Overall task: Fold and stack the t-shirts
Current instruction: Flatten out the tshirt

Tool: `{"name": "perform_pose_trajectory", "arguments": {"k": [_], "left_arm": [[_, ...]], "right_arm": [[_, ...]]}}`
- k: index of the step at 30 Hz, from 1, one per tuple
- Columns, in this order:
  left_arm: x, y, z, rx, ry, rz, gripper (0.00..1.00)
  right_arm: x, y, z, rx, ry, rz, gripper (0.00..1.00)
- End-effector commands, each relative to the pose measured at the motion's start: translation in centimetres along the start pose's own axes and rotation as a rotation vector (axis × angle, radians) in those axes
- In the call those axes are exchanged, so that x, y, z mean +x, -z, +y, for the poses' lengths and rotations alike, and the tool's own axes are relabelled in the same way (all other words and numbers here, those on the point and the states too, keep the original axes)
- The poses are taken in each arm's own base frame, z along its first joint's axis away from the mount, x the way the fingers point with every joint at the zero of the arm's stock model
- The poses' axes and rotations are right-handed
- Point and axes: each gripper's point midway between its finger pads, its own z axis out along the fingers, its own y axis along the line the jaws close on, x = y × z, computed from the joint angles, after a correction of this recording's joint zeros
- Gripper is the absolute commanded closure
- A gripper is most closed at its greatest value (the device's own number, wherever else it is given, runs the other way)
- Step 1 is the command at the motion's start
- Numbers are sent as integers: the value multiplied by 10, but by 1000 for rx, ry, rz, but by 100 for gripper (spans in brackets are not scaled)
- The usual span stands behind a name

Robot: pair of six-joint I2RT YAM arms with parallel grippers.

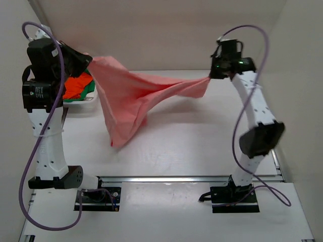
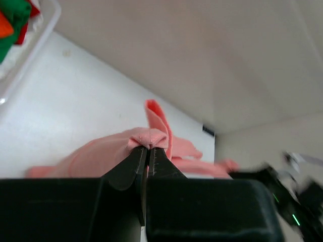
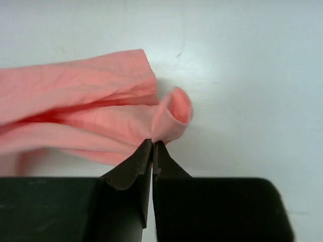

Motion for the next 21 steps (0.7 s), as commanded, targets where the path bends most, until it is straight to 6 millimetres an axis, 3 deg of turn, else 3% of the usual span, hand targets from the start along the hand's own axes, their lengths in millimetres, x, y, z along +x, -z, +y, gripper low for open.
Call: {"name": "perform_pose_trajectory", "arguments": {"k": [1,3,4,7,8,10,12,15,16,21], "left_arm": [[-46,-6,-10,35,42,-163,100],[-56,-7,-12,45,32,-197,100],[-57,-5,-14,51,27,-208,100],[-69,6,-25,92,-15,-253,100],[-71,8,-26,89,-24,-268,100],[-90,25,-28,65,-58,-349,100],[-104,41,-33,59,-78,-415,100],[-128,67,-28,0,-116,-531,100],[-122,67,-32,-2,-132,-521,100],[-132,79,-15,-100,-143,-581,100]], "right_arm": [[-4,91,-26,132,10,-151,100],[-1,145,-31,143,-2,-239,100],[8,150,-39,163,-21,-228,100],[14,203,-49,174,-43,-307,100],[16,210,-48,164,-42,-318,100],[17,238,-54,181,-44,-384,100],[20,256,-59,203,-58,-421,100],[23,285,-89,310,-105,-492,100],[25,294,-106,377,-132,-508,100],[27,304,-128,493,-220,-529,100]]}}
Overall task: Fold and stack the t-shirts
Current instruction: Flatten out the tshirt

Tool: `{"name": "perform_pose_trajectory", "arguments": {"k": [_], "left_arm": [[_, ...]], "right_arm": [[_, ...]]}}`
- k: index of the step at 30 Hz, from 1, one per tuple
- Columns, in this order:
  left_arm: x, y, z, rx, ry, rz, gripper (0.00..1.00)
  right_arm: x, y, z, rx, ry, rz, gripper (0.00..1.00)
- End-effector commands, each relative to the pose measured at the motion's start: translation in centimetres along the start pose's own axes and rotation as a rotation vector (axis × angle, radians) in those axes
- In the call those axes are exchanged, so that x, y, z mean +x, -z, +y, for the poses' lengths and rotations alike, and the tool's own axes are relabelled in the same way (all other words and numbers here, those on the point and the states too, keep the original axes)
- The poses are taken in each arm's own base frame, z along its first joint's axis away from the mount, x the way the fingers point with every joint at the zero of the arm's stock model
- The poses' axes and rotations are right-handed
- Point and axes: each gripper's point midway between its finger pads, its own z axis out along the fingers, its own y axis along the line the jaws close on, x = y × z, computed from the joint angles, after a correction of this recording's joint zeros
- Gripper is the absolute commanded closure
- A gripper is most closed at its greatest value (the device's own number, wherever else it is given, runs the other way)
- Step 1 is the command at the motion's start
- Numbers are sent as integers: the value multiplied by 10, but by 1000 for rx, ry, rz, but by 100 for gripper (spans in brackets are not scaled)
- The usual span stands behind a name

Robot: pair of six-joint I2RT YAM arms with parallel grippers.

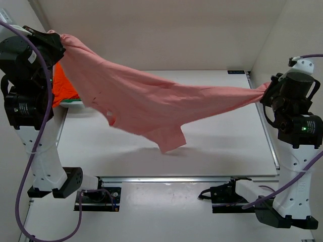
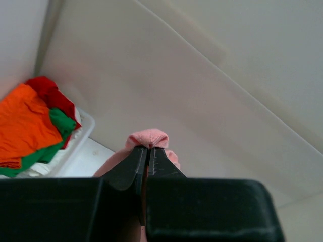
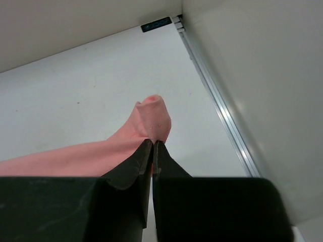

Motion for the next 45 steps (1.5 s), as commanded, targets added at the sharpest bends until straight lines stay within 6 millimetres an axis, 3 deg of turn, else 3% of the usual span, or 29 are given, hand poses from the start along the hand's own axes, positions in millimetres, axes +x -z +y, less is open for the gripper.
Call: {"name": "perform_pose_trajectory", "arguments": {"k": [1,4,8,9,12,16,19,20,22,24,25,26,27,30,32,33,36,37,39,42,45], "left_arm": [[-20,3,20,-107,-49,-88,100],[1,-16,29,-135,-42,-37,100],[67,-64,41,-152,-27,128,100],[76,-72,37,-135,-19,146,100],[142,-120,40,-156,-45,258,100],[198,-174,42,-174,-65,310,100],[236,-207,32,-144,-82,329,100],[251,-216,37,-148,-84,346,98],[274,-220,45,-150,-93,390,50],[290,-215,53,-164,-96,441,33],[287,-211,54,-159,-104,449,27],[298,-203,56,-153,-130,496,26],[293,-191,53,-143,-142,517,27],[319,-126,35,-53,-145,724,27],[345,-61,41,-44,-142,884,27],[371,-28,33,-11,-169,988,25],[432,94,61,-42,-183,1326,21],[437,119,61,-17,-178,1373,21],[454,178,79,-48,-98,1515,19],[464,216,88,-54,-43,1570,18],[478,240,97,-75,-53,1638,17]], "right_arm": [[-20,8,-27,135,-53,-80,100],[-15,-8,-16,84,-88,-54,100],[7,-43,15,-10,-130,23,100],[17,-53,25,-25,-121,48,100],[47,-88,56,-65,-71,131,100],[85,-125,84,-110,-21,207,100],[111,-152,94,-73,42,271,100],[121,-156,98,-74,49,298,100],[132,-165,99,-57,49,337,100],[148,-172,96,-38,56,381,100],[151,-173,94,-38,48,390,100],[161,-176,91,-29,48,413,100],[169,-179,88,-20,49,436,100],[193,-190,77,14,45,511,100],[218,-197,74,42,51,582,100],[224,-197,73,50,59,606,100],[252,-198,68,99,101,701,100],[258,-196,67,111,117,712,100],[268,-191,66,120,124,738,100],[285,-184,62,121,116,773,100],[300,-178,55,144,144,815,100]]}}
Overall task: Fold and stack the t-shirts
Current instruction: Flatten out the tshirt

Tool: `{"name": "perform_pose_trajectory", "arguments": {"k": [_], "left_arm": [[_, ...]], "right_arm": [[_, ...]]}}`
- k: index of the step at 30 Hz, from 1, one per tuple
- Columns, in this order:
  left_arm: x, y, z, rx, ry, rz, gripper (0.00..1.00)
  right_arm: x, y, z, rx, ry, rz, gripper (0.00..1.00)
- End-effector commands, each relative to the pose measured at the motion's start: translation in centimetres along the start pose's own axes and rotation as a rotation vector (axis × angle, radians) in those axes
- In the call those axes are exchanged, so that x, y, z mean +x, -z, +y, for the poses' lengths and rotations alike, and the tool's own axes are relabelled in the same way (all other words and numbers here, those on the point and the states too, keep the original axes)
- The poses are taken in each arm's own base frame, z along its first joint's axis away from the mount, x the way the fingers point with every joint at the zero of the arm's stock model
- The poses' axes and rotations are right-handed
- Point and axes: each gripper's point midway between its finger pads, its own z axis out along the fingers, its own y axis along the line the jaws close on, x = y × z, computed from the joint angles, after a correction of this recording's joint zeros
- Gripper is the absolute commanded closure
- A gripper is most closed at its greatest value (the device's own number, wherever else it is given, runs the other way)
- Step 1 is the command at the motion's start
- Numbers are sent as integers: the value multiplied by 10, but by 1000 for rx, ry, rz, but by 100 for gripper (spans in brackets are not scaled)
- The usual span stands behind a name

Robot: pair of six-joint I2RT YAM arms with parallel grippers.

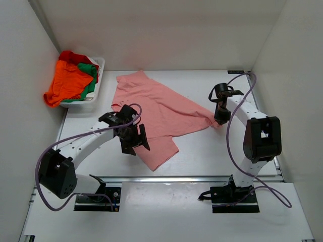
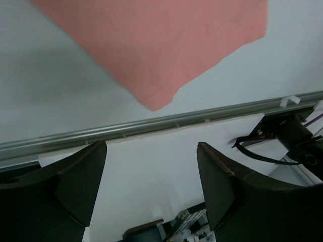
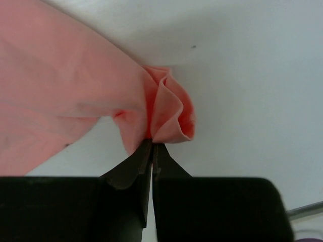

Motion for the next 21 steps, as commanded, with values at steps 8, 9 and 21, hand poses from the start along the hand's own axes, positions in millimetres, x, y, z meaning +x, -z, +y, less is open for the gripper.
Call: {"name": "perform_pose_trajectory", "arguments": {"k": [8,9,21], "left_arm": [[51,-45,-25,105,26,90,15],[54,-52,-24,78,8,91,14],[47,-95,11,-167,-81,63,13]], "right_arm": [[32,-3,-3,23,-16,17,100],[35,-5,-6,29,-20,28,100],[30,6,-10,-17,-38,-35,100]]}}
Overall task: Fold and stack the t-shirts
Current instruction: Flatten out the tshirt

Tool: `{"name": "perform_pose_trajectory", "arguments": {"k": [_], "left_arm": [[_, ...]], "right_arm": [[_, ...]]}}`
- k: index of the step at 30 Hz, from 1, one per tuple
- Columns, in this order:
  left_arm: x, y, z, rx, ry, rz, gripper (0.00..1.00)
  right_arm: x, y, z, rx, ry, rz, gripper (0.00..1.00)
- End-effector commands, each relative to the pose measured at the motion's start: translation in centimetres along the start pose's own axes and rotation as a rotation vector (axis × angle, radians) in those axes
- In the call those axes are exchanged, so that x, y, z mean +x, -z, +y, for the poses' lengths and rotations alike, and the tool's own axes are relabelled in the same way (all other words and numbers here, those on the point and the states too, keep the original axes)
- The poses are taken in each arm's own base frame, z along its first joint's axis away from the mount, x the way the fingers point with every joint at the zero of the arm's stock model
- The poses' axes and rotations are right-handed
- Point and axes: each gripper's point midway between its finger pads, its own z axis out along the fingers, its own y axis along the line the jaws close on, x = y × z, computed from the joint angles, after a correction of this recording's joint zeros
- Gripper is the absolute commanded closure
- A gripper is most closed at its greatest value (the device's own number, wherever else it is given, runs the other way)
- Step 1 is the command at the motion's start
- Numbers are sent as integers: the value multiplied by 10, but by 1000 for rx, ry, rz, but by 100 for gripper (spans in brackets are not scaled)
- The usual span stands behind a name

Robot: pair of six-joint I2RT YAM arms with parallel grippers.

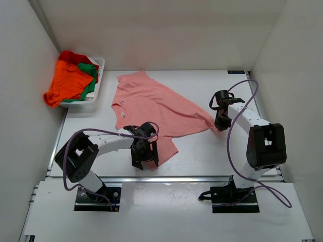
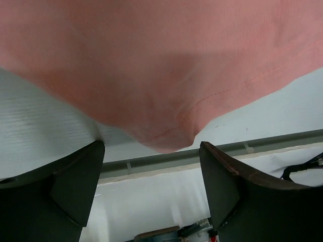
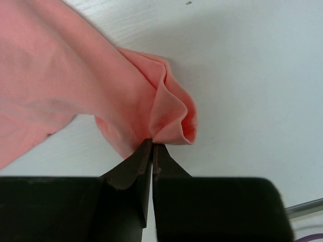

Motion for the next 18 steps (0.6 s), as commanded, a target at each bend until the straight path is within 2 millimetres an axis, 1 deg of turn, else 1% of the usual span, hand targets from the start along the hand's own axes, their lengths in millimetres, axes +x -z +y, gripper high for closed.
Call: {"name": "perform_pose_trajectory", "arguments": {"k": [1,2,5,6,7,8,9,10,11,12,13,15,16,17,18], "left_arm": [[-16,0,-3,-20,-22,-72,14],[-19,-4,2,-35,-8,-78,16],[-24,-8,-6,-51,-21,-98,22],[-27,-8,-10,-59,-20,-112,30],[-30,-10,-8,-77,-13,-127,33],[-31,-11,-14,-74,-18,-144,52],[-31,-12,-17,-71,-18,-148,58],[-29,-15,-12,-85,-16,-150,67],[-35,-14,-14,-77,-7,-164,76],[-31,-15,-10,-85,-4,-160,98],[-32,-15,-8,-90,4,-169,100],[-32,-9,-5,-82,-5,-177,100],[-37,-3,-3,-84,-12,-212,100],[-45,5,3,-89,3,-240,100],[-49,14,10,-93,17,-259,100]], "right_arm": [[-10,12,-4,-21,-33,-71,100],[-9,11,-4,-25,-32,-77,100],[-4,12,-8,-31,-47,-81,99],[-2,11,-12,-28,-56,-85,98],[-1,11,-11,-37,-62,-87,98],[1,11,-11,-42,-61,-88,98],[1,11,-12,-45,-71,-89,97],[0,12,-13,-50,-71,-95,97],[4,12,-17,-35,-74,-89,96],[2,12,-17,-40,-74,-97,96],[5,12,-18,-42,-81,-94,95],[8,11,-21,-37,-84,-88,94],[4,13,-22,-50,-87,-102,94],[6,12,-22,-52,-89,-92,93],[3,13,-25,-53,-90,-107,92]]}}
